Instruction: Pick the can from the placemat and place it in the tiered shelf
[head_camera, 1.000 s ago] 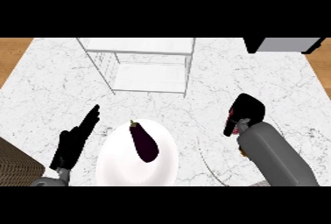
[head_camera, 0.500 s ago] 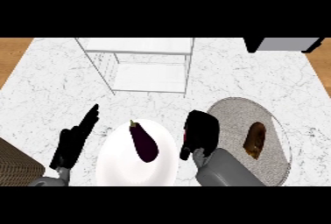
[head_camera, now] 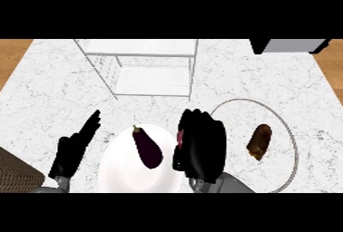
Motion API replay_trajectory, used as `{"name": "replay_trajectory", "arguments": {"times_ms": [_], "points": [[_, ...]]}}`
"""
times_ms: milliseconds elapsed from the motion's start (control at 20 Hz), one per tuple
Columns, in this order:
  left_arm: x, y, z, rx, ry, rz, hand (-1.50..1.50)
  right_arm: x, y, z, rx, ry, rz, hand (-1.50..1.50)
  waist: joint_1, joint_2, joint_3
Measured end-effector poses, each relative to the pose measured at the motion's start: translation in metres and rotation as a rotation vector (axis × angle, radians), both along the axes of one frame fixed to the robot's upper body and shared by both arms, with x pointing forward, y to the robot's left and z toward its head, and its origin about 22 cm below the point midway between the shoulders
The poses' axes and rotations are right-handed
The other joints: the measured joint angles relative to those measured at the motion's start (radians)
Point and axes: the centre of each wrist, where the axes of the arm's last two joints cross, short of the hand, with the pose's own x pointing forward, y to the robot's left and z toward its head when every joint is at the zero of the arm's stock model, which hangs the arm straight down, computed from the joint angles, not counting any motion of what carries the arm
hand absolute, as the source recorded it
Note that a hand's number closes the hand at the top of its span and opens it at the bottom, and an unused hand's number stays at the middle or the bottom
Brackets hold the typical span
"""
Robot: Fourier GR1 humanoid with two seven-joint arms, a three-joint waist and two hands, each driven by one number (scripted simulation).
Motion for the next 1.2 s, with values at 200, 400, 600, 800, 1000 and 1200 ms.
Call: {"name": "replay_trajectory", "arguments": {"times_ms": [200,400,600,800,1000,1200], "points": [[-0.001,0.004,0.002,0.006,0.002,0.000,0.00,-0.006,-0.003,0.047,0.062,-0.193,-0.003,1.50,0.004,-0.002,0.000],[0.000,0.001,-0.003,0.006,-0.002,-0.006,0.00,-0.003,-0.007,0.085,0.112,-0.331,-0.021,1.50,0.009,0.002,0.000],[0.004,0.002,0.000,0.006,-0.005,-0.016,0.00,0.018,-0.009,0.110,0.118,-0.384,-0.061,1.50,0.019,0.006,0.000],[0.006,-0.003,-0.001,0.006,-0.005,-0.024,0.00,0.046,-0.008,0.136,0.095,-0.417,-0.099,1.50,0.027,0.009,0.000],[0.006,-0.007,0.000,0.007,-0.017,-0.033,0.00,0.083,-0.009,0.152,0.071,-0.400,-0.161,1.50,0.035,0.013,0.000],[0.009,-0.013,0.003,0.006,-0.020,-0.041,0.00,0.118,-0.011,0.166,0.074,-0.368,-0.194,1.50,0.041,0.010,-0.002]]}}
